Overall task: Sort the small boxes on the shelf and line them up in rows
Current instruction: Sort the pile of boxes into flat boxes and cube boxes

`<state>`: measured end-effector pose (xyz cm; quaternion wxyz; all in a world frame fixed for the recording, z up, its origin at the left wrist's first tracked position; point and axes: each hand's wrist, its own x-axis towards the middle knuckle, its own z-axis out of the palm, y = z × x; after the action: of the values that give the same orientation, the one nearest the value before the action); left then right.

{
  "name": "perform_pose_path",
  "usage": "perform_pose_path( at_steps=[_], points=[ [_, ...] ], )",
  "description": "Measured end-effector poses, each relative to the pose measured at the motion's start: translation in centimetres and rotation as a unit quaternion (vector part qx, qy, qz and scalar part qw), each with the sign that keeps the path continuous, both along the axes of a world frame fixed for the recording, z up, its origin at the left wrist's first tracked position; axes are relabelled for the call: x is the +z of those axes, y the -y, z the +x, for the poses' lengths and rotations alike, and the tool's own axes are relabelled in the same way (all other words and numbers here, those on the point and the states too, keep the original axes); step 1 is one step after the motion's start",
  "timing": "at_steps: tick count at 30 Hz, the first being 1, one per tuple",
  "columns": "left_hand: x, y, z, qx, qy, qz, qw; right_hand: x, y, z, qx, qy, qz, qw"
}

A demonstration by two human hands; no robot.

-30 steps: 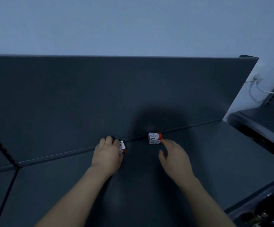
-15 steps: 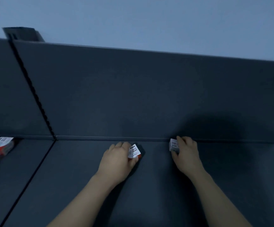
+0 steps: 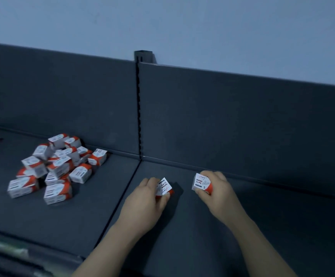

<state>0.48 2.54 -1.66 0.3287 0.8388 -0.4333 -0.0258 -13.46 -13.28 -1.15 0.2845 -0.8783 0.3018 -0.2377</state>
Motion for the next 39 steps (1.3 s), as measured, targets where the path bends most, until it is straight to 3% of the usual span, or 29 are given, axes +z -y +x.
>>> perform_pose_path(
  at_steps=[7, 14, 25, 32, 39],
  points=[
    [0.8, -11.3, 8.0, 0.057, 0.012, -0.028, 0.998, 0.7, -10.6, 10.1, 0.045, -0.014, 0.007, 0.999],
    [1.4, -18.8, 15.2, 0.09, 0.0, 0.013, 0.996, -0.1, -17.9, 17.3, 0.049, -0.03, 0.016, 0.998],
    [0.4, -17.8, 19.9, 0.074, 0.051, 0.066, 0.994, -1.9, -18.8, 21.7, 0.02, -0.101, 0.013, 0.995],
    [-0.4, -16.8, 20.5, 0.1, -0.013, 0.023, 0.995, -2.5, -17.7, 23.0, 0.039, -0.118, 0.009, 0.992],
    [-0.1, -17.6, 20.3, 0.127, 0.039, -0.014, 0.991, -0.9, -17.7, 24.1, 0.061, -0.07, -0.036, 0.995]
  ],
)
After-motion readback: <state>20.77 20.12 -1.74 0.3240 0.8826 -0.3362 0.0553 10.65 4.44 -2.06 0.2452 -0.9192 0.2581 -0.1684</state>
